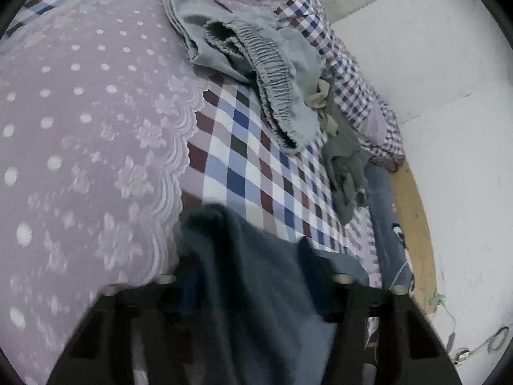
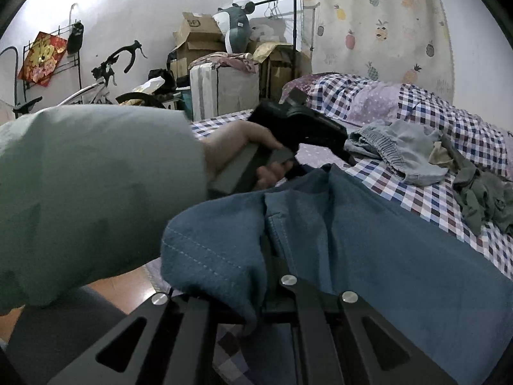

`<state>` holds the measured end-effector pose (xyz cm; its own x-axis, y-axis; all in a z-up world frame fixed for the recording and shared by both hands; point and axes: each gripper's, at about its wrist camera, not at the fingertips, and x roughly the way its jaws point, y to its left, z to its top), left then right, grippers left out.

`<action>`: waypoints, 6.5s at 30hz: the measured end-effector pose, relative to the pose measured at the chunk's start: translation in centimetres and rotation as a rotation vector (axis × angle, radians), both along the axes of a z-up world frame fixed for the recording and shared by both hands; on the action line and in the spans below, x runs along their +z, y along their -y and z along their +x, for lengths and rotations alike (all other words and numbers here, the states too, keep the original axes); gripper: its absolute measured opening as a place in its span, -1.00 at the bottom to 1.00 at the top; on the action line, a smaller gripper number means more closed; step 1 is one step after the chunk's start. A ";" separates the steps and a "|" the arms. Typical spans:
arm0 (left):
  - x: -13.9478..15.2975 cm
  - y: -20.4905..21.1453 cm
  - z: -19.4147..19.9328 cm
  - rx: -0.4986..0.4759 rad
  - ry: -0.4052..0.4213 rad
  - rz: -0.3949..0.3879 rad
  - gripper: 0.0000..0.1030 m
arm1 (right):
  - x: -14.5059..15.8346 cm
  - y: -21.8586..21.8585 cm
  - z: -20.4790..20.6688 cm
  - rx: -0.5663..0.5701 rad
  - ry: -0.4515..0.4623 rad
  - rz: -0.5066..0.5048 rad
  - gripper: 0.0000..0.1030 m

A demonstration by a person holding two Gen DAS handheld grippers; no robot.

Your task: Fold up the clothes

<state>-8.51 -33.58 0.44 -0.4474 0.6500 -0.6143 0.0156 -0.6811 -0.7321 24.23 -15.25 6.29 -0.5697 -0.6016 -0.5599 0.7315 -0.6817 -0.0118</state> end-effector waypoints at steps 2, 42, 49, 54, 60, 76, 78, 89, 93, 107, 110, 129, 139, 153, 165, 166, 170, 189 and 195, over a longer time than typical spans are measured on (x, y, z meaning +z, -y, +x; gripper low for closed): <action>0.5 -0.6 0.0 0.003 0.002 -0.032 -0.91 | 0.2 -0.5 0.1 -0.002 0.000 -0.014 -0.95; 17.8 -27.4 2.9 -0.065 -0.197 -0.252 -0.95 | 0.6 -30.0 4.0 -0.397 0.211 -0.289 -0.89; 18.0 -11.8 5.7 0.131 -0.153 -0.301 -0.95 | 1.7 -22.5 4.3 -0.182 0.156 -0.254 -0.88; 11.4 -1.8 4.3 0.203 -0.017 -0.336 -0.95 | 1.2 -10.5 5.8 0.059 0.149 -0.152 -0.88; 4.3 0.3 2.0 0.120 0.066 -0.361 -0.95 | -0.2 -1.0 8.7 0.369 0.226 -0.052 -0.63; 1.7 2.6 1.6 0.052 0.053 -0.227 -0.56 | -1.3 -13.5 -12.9 -0.120 0.333 -0.101 -0.06; 2.6 4.3 3.5 0.114 0.025 -0.201 -0.40 | -1.9 -13.4 -13.8 -0.121 0.360 -0.095 -0.06; 2.4 4.2 16.7 0.128 -0.038 -0.095 -0.01 | -5.4 -12.9 -15.5 -0.126 0.464 -0.110 -0.81; 2.8 -0.1 20.1 0.067 -0.083 0.008 -0.01 | -3.4 -12.0 -13.8 -0.071 0.394 -0.115 -0.96; -4.4 1.7 27.6 0.384 -0.051 0.623 0.14 | -0.2 -5.0 -2.5 0.213 0.205 -0.046 -0.96; -4.5 3.0 28.5 0.460 -0.061 0.591 0.19 | -0.9 -3.7 -1.0 0.225 0.173 0.008 -0.96; -4.4 0.7 31.0 0.315 0.163 -0.039 0.16 | -5.7 -4.4 0.3 0.173 0.289 0.075 -0.10; -3.9 -0.9 31.1 0.236 0.124 0.027 -0.94 | -3.0 -9.4 -1.3 0.038 0.292 -0.010 -0.06; -0.9 1.0 33.0 0.219 -0.013 0.289 -0.95 | -6.1 0.5 9.6 0.181 -0.219 0.333 0.43; -0.8 2.2 34.3 0.207 -0.056 0.362 -0.97 | -10.1 6.3 6.8 0.027 -0.432 0.582 0.25; -0.8 2.1 34.2 0.203 -0.056 0.362 -0.97 | -10.4 6.4 6.3 0.023 -0.410 0.585 -0.22; -0.5 3.1 33.3 0.224 -0.077 0.386 -0.87 | -10.3 5.9 5.0 0.004 -0.337 0.539 -0.93; 0.6 4.3 9.9 0.066 -0.035 0.033 0.52 | -0.6 -1.3 0.4 -0.034 -0.141 0.170 -0.94; -0.2 2.7 4.5 -0.023 -0.001 0.008 0.52 | 0.2 -2.7 -0.3 -0.051 -0.126 0.131 -0.94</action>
